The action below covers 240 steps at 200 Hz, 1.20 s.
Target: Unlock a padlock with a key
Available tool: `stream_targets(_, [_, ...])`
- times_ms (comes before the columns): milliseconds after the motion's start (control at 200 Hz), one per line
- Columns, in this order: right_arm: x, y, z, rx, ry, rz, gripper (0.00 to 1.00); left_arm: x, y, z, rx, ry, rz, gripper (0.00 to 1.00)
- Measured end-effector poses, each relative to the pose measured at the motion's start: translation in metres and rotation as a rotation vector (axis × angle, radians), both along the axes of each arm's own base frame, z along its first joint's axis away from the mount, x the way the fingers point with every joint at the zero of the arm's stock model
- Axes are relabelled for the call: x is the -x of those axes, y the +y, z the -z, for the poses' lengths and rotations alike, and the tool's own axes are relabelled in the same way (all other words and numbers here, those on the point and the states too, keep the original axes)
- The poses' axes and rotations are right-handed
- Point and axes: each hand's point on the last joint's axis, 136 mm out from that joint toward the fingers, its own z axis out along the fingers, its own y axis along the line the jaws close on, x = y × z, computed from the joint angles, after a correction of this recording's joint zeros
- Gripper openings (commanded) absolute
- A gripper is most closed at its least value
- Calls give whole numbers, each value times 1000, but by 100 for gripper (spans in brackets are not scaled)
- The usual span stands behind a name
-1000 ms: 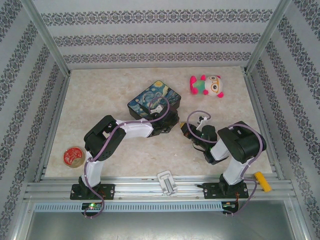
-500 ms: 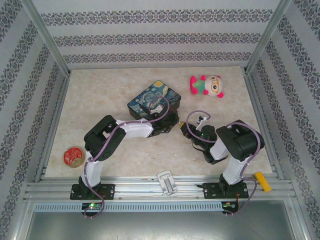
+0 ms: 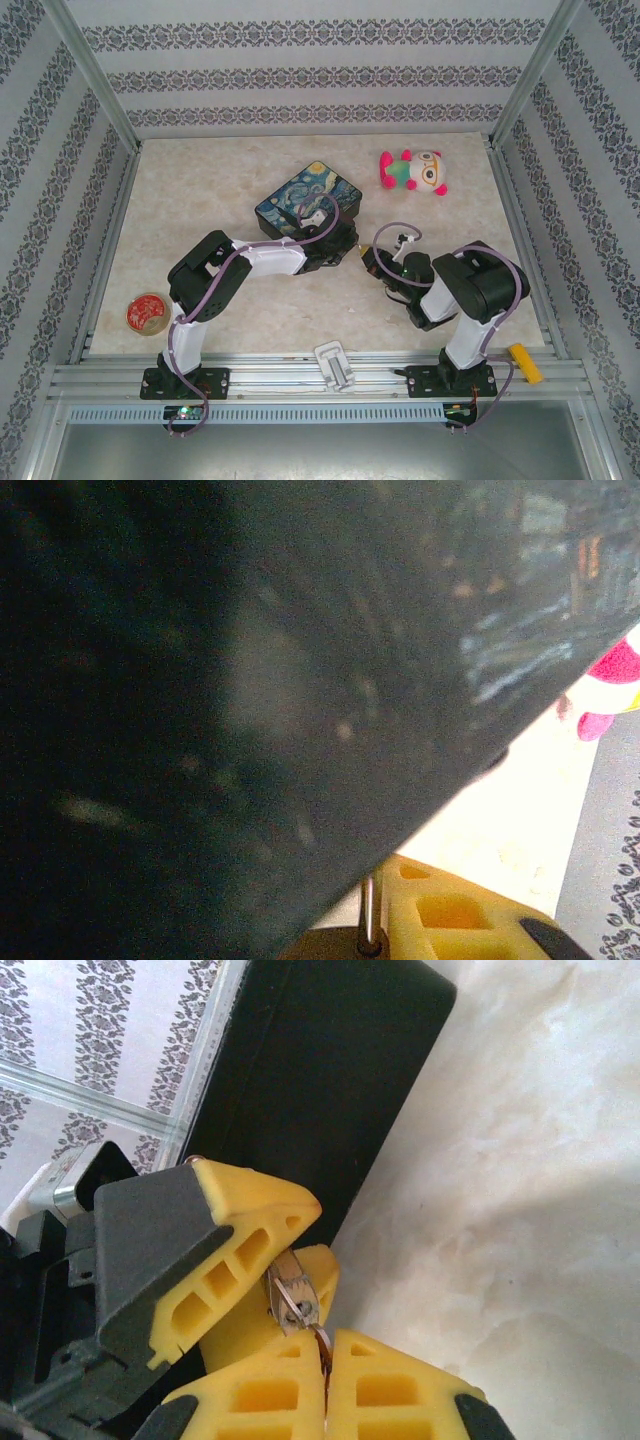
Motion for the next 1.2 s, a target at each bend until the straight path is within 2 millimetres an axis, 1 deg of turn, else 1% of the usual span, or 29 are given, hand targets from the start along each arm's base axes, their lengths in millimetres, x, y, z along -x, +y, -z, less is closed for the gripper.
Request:
stream_targets(155, [10, -2, 5, 11, 25, -5, 0, 0, 0, 0, 2, -1, 1, 15])
stream_targets(280, [13, -3, 3, 11, 26, -7, 0, 0, 0, 0, 4, -4, 0, 15])
stream_targets(575, [12, -2, 3, 13, 31, -8, 0, 0, 0, -1, 5, -4, 0, 15])
stream_targets(845, [7, 4, 2, 8, 25, -22, 0, 0, 0, 0, 5, -4, 0, 15])
stream_targets(1199, [6, 4, 3, 10, 28, -21, 0, 0, 0, 0, 5, -4, 0, 15])
